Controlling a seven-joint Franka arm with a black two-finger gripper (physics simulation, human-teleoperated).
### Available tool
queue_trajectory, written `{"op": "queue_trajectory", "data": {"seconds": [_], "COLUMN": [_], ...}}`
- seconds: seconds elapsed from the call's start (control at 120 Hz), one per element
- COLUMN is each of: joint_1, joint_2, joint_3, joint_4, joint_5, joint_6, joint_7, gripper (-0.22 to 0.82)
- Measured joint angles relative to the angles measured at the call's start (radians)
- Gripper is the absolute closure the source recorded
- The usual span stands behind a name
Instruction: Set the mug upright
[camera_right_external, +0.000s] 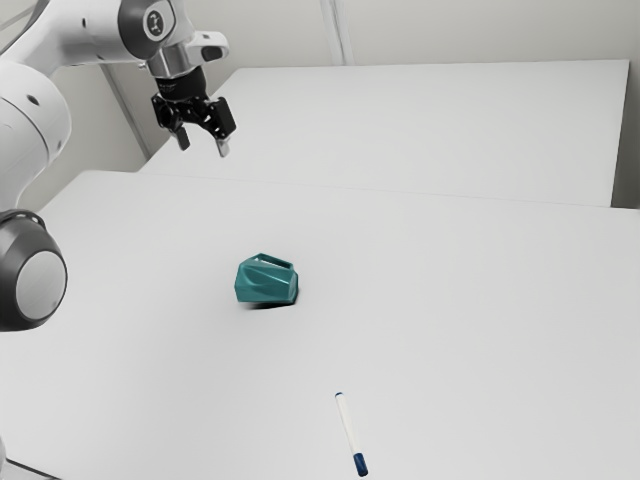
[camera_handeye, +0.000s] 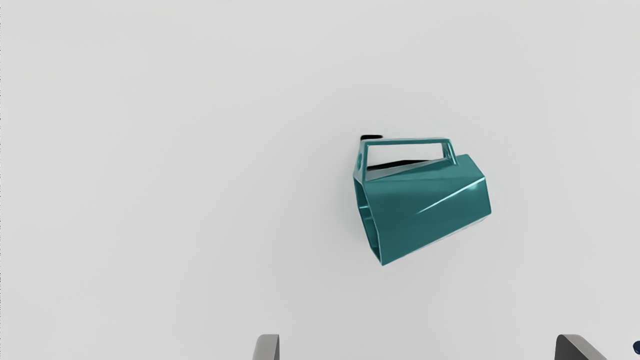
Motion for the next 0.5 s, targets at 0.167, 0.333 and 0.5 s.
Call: {"op": "queue_trajectory", "data": {"seconds": [0.167,0.333,0.5], "joint_1": [0.002,0.082,0.153], "joint_2": [-0.002,-0.045,-0.111], "joint_3": [0.005,0.009,0.017], "joint_4": [-0.002,-0.068,-0.280], "joint_5": [0.003,-0.108,-0.206], "joint_6": [0.003,-0.037,-0.030], "joint_7": [0.015,0.024,0.041], "gripper": [0.00,0.00,0.00]}}
